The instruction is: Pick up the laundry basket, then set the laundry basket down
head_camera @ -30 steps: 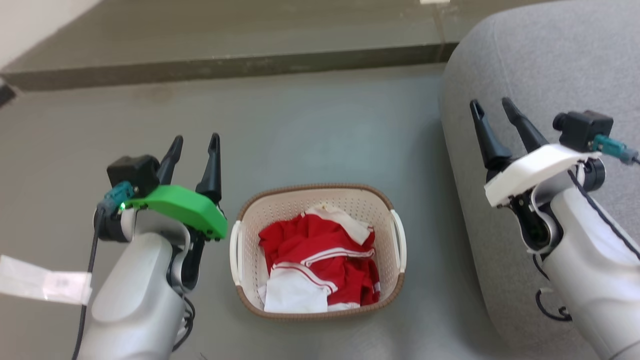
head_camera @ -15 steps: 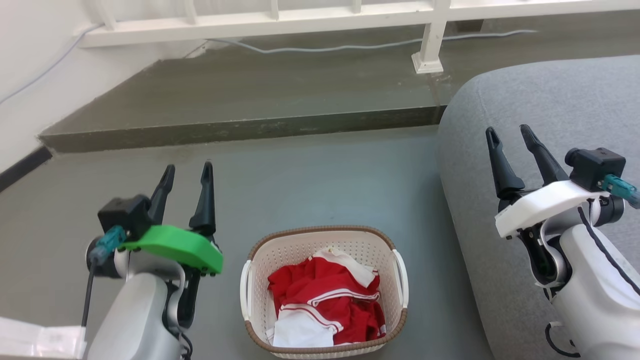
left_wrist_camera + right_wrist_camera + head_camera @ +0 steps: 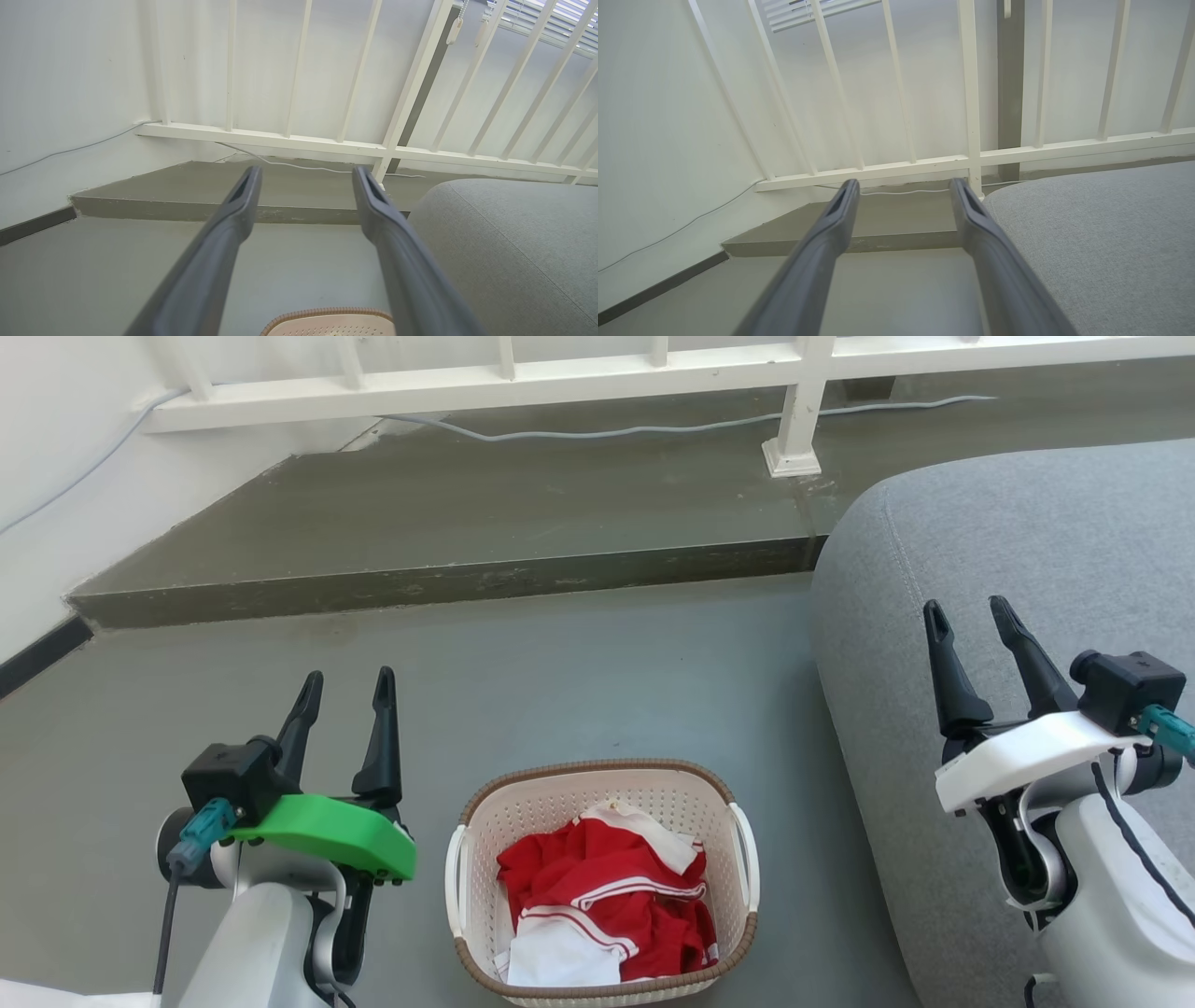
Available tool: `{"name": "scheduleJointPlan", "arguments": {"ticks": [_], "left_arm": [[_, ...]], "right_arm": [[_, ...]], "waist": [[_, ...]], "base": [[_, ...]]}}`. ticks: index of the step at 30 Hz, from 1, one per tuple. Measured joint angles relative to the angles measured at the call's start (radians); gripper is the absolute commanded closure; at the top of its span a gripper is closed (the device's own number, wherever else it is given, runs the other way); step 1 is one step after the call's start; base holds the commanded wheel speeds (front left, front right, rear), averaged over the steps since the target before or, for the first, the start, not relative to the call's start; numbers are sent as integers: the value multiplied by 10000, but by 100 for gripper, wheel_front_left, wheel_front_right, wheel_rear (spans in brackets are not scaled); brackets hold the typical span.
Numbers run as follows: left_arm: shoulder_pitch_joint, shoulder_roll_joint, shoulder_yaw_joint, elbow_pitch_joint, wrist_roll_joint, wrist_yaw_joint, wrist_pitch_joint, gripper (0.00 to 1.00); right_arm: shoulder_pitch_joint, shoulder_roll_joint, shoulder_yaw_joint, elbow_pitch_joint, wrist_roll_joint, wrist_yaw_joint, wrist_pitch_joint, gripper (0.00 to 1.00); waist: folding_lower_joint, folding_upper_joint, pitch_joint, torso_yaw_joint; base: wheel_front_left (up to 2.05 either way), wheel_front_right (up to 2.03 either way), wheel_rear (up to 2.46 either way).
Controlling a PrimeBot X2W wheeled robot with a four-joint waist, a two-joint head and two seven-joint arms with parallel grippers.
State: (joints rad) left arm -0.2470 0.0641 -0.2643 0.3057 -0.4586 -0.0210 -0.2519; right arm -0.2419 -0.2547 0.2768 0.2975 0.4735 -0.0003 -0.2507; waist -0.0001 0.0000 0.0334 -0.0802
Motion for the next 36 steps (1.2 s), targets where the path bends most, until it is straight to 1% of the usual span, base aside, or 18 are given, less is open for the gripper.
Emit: {"name": "scheduleJointPlan", "arguments": {"ticks": [17, 31, 33, 34, 36], "left_arm": [[465, -117, 278, -401, 420, -27, 0, 0], [647, -159, 384, -453, 499, -232, 0, 0], [671, -163, 376, -433, 485, -330, 0, 0], [686, -171, 374, -435, 479, -332, 0, 100], [757, -196, 343, -222, 481, -324, 8, 100]], "right_arm": [[632, 232, -472, -278, -468, 90, -10, 0], [755, 449, -769, -384, -704, 263, -10, 0], [825, 489, -792, -384, -717, 265, -10, 0], [851, 512, -800, -384, -721, 268, -10, 100], [974, 623, -757, -203, -708, 253, -6, 100]], "waist": [[0, 0, 44, -15], [0, 0, 56, -19], [0, 0, 53, -14], [0, 0, 52, -10], [0, 0, 52, -10]], "base": [[0, 0, 0], [0, 0, 0], [0, 0, 0], [0, 0, 0], [0, 0, 0]]}}
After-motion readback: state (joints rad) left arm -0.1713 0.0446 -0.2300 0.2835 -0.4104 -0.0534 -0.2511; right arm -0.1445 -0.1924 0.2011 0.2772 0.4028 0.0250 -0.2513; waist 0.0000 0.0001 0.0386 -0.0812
